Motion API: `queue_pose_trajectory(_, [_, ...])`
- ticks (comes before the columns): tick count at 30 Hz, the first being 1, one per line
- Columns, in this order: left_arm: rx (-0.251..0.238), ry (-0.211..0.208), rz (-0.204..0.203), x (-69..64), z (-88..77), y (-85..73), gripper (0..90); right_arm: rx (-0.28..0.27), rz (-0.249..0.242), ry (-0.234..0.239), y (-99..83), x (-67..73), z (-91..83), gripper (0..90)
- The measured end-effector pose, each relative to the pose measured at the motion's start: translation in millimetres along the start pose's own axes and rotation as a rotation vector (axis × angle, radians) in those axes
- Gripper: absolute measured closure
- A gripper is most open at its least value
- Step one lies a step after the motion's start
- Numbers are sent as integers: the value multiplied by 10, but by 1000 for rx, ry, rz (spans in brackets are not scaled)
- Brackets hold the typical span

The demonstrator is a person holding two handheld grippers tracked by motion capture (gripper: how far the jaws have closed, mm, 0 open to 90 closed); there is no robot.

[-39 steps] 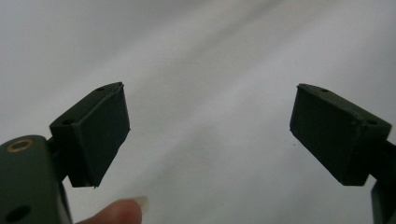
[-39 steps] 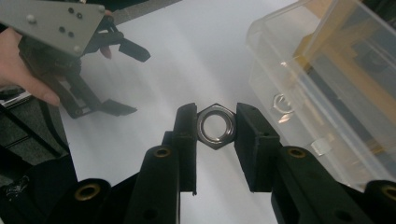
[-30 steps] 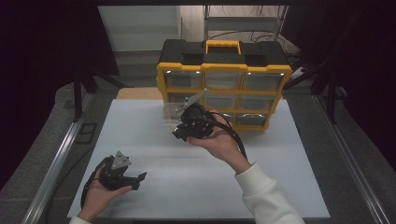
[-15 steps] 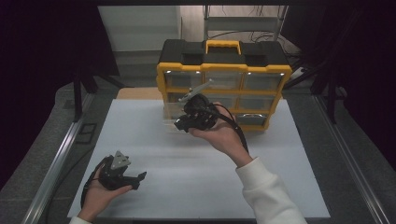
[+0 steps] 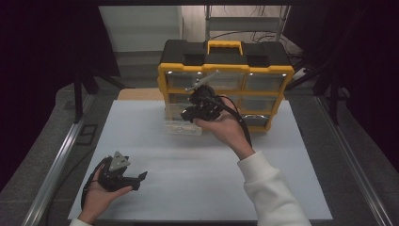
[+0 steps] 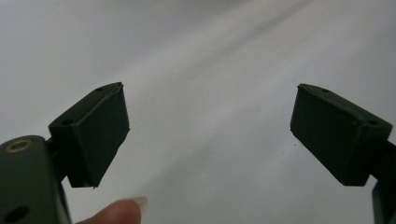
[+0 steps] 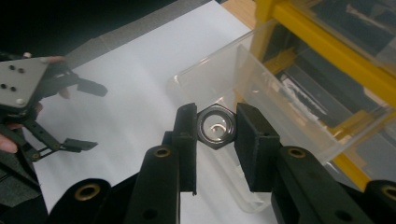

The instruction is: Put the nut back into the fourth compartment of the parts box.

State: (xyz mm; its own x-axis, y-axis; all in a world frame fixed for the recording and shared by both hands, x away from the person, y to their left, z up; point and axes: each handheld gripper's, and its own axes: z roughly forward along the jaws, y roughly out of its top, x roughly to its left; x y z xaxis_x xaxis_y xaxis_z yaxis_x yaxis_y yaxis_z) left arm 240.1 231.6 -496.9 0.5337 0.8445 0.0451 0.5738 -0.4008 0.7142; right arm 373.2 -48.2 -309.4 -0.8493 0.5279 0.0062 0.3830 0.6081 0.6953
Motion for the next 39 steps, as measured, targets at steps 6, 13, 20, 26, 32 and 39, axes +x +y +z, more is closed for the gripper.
queue_pose_trajectory(6, [-19,1,-12,11,-18,3,122,4,21,-17,32,-73,14,707])
queue_pose_trajectory(13, [-31,6,-17,17,-28,3,122,18,50,-35,35,-176,77,707])
queue_pose_trajectory(20, [-31,6,-20,20,-29,3,122,35,63,-61,37,-246,160,707])
queue_pose_trajectory(26, [-27,8,-18,18,-23,0,123,32,76,-72,60,-292,224,707])
queue_pose_trajectory(32, [-28,8,-18,17,-24,0,123,35,83,-83,75,-290,274,705])
queue_pose_trajectory(39, [-27,9,-16,22,-27,-3,123,-8,84,-108,78,-250,282,350])
